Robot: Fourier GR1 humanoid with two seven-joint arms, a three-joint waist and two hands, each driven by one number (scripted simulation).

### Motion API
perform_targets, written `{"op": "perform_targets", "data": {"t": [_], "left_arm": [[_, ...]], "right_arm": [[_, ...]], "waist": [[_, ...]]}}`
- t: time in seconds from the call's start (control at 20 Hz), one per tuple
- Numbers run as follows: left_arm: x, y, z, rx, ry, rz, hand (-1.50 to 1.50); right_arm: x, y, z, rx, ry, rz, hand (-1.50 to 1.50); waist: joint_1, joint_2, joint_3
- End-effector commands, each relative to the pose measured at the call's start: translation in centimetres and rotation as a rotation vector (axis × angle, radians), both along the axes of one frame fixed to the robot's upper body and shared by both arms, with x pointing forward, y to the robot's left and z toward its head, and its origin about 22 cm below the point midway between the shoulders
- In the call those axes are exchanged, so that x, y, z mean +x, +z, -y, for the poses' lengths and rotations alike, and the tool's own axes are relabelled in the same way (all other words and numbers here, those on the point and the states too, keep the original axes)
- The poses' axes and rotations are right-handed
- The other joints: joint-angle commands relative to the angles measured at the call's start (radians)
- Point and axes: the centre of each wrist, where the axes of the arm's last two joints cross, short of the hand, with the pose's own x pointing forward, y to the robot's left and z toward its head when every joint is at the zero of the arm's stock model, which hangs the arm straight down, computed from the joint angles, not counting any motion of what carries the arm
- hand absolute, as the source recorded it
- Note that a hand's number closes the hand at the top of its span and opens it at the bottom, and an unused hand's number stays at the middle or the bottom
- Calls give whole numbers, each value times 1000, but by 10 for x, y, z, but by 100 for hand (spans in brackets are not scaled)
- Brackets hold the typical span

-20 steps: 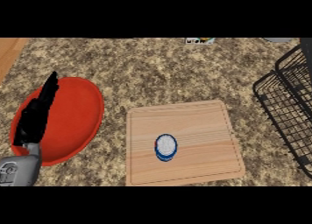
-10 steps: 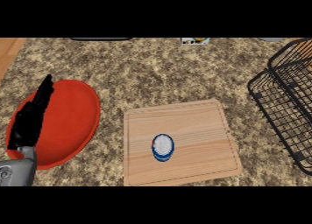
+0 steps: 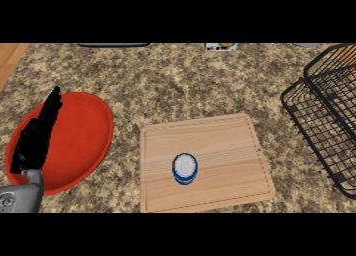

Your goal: Pick the cupcake from the cutting board and place it in the tiered basket

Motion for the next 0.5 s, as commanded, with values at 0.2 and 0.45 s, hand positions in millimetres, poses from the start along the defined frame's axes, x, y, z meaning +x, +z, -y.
{"op": "perform_targets", "data": {"t": [0.2, 0.45], "left_arm": [[-7, -6, 2, -10, -4, -8, 0], [-11, -5, 5, -9, -23, 15, 0]], "right_arm": [[-26, -24, 15, 275, -151, 176, -150], [-46, -24, 26, 203, -116, 329, -150]], "waist": [[0, 0, 1], [9, 3, 1]]}}
